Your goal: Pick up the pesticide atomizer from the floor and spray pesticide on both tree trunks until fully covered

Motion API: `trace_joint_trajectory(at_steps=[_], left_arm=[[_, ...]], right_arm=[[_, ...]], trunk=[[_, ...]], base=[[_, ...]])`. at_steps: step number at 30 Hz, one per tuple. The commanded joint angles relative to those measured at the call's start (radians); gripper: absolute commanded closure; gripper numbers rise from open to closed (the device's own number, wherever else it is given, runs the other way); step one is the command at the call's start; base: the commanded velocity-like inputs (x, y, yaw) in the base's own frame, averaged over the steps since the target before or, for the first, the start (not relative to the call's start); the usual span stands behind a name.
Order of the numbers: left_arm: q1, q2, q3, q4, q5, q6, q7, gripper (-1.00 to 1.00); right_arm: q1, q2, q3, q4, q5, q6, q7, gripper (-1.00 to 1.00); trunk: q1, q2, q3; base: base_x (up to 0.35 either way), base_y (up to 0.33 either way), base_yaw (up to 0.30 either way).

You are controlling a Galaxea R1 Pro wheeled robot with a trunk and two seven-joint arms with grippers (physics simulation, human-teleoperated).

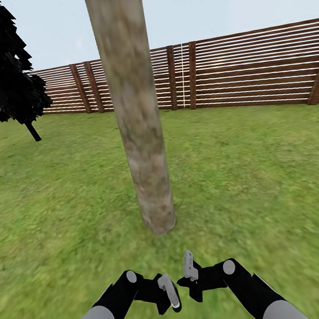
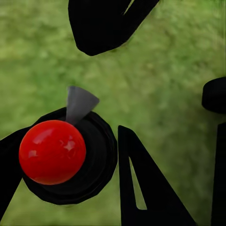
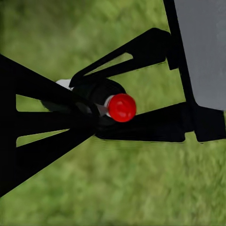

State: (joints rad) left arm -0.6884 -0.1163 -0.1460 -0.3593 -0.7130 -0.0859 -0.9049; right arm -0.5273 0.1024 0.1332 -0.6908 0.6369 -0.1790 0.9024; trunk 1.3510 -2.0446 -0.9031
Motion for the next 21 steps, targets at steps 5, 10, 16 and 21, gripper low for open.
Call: trace_joint_trajectory(at_steps=[5,10,16,21], left_arm=[[0.0,0.0,0.001,0.019,-0.002,-0.055,-0.002,1.0],[-0.001,0.0,0.002,0.029,0.004,-0.067,-0.002,1.0],[0.0,0.0,0.002,0.03,0.004,-0.069,-0.002,1.0],[0.0,-0.001,0.002,0.03,0.005,-0.069,-0.002,1.0]], right_arm=[[0.0,0.0,-0.001,-0.001,0.01,-0.008,0.0,1.0],[0.0,0.0,-0.001,-0.001,0.01,-0.008,0.0,1.0],[-0.002,0.0,-0.001,-0.001,0.01,-0.008,0.0,1.0],[-0.002,0.0,-0.001,0.0,0.01,-0.008,0.0,1.0]], trunk=[[0.0,0.0,-0.001],[0.0,0.0,-0.001],[0.0,0.0,-0.001],[0.0,0.0,-0.001]], base=[[0.0,0.0,0.0],[0.0,0.0,0.0],[0.0,0.0,0.0],[0.0,0.0,0.0]])
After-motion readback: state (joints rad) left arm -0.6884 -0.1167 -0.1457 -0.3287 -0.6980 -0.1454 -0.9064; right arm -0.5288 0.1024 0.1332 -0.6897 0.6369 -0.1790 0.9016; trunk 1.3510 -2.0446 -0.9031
